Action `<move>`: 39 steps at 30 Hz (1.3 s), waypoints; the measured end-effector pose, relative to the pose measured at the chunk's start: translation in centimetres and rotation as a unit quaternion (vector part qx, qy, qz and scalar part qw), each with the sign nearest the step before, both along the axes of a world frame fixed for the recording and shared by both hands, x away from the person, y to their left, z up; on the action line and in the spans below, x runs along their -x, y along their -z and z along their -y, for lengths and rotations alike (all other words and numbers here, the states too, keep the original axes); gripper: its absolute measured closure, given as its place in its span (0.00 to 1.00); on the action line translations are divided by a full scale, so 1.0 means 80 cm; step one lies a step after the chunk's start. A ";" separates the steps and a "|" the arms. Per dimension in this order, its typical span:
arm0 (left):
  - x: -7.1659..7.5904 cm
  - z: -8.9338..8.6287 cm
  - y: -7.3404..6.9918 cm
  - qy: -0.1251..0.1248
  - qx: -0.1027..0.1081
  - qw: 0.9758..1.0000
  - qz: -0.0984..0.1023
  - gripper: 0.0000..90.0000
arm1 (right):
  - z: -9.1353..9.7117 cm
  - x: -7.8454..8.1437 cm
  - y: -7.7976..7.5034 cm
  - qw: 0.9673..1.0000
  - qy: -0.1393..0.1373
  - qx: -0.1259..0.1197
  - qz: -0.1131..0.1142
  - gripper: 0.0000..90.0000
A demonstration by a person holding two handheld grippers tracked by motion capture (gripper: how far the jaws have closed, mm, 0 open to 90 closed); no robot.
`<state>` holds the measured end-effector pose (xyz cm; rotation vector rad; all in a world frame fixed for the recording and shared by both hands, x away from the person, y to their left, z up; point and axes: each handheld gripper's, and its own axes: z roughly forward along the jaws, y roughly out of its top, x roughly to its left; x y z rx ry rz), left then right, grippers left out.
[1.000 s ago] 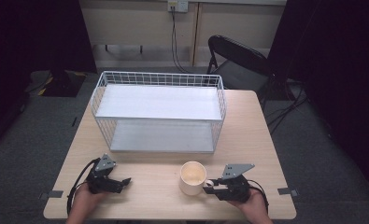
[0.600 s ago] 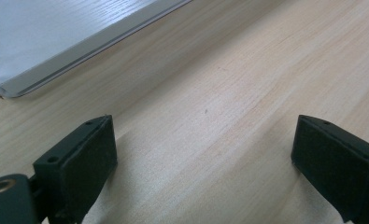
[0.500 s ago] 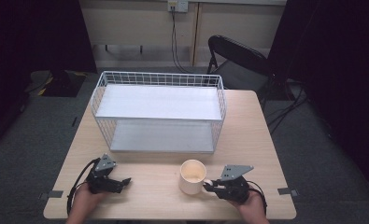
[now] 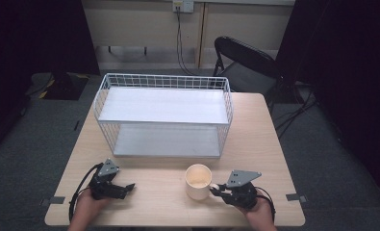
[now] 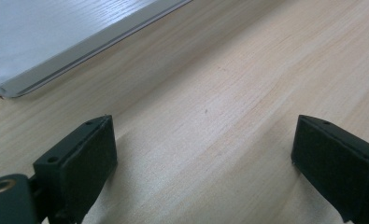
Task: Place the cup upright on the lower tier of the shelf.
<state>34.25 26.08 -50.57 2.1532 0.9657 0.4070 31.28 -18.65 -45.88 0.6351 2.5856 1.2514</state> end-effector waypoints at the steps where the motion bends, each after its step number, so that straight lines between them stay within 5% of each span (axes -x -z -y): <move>1: 0.000 0.000 0.000 0.000 0.000 1.000 0.000 0.07 | 0.000 0.000 0.000 1.000 0.001 -0.001 0.002 0.89; 26: 0.000 0.000 0.000 0.000 0.000 1.000 0.000 0.07 | -0.013 -0.031 -0.021 0.997 0.048 -0.049 0.025 0.89; 39: 0.000 0.000 0.000 0.000 0.000 1.000 0.000 0.07 | -0.026 -0.047 -0.022 0.995 0.074 -0.055 0.034 0.89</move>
